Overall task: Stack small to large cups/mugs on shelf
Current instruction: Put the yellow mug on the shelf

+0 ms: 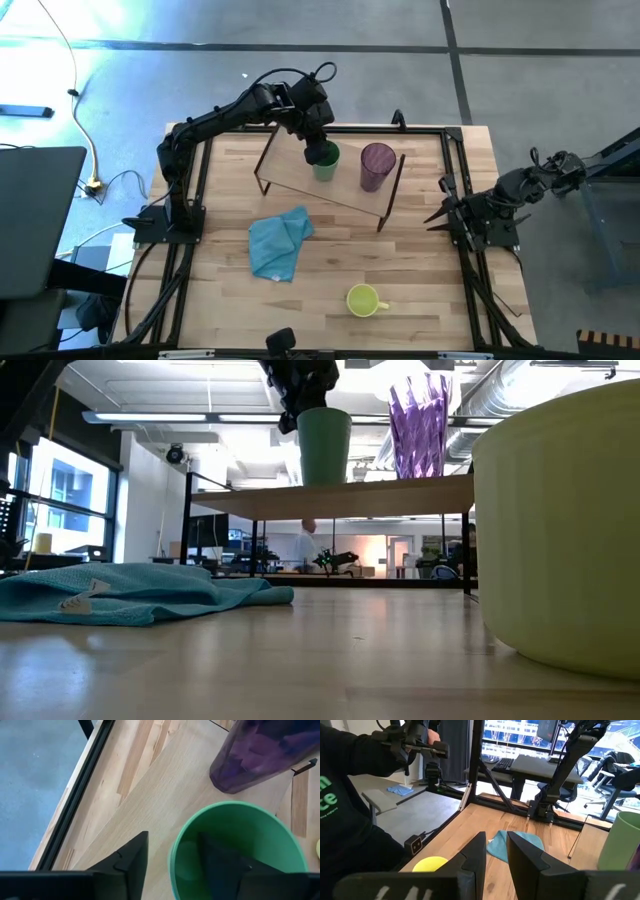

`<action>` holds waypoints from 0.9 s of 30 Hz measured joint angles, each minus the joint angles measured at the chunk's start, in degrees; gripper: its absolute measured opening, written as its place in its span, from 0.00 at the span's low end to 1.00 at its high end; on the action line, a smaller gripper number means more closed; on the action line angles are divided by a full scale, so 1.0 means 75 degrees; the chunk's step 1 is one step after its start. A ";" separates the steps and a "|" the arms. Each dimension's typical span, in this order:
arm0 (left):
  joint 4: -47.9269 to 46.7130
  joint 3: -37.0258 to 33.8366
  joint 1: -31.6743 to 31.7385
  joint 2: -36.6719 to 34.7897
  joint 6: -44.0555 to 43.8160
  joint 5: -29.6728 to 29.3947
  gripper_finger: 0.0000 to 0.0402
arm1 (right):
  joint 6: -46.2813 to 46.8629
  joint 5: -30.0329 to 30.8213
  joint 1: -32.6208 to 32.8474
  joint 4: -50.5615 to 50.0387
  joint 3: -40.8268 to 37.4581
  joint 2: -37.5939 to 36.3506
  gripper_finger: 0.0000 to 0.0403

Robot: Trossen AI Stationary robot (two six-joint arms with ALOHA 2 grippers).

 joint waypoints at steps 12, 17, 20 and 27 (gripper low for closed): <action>-0.0030 0.0216 -0.0006 -0.0006 0.0101 0.0035 0.49 | -0.0008 0.0000 0.0002 0.0000 0.0000 0.0000 0.17; -0.0077 0.0634 -0.0009 -0.0009 0.0103 0.0286 0.49 | -0.0008 0.0002 0.0002 0.0000 0.0000 0.0000 0.17; -0.0297 0.0936 -0.0009 -0.0012 0.0102 0.0287 0.49 | -0.0008 0.0003 0.0002 0.0000 0.0000 0.0000 0.17; -0.0565 0.1317 -0.0009 -0.0015 0.0084 0.0280 0.49 | -0.0008 0.0003 0.0002 0.0000 0.0000 0.0000 0.17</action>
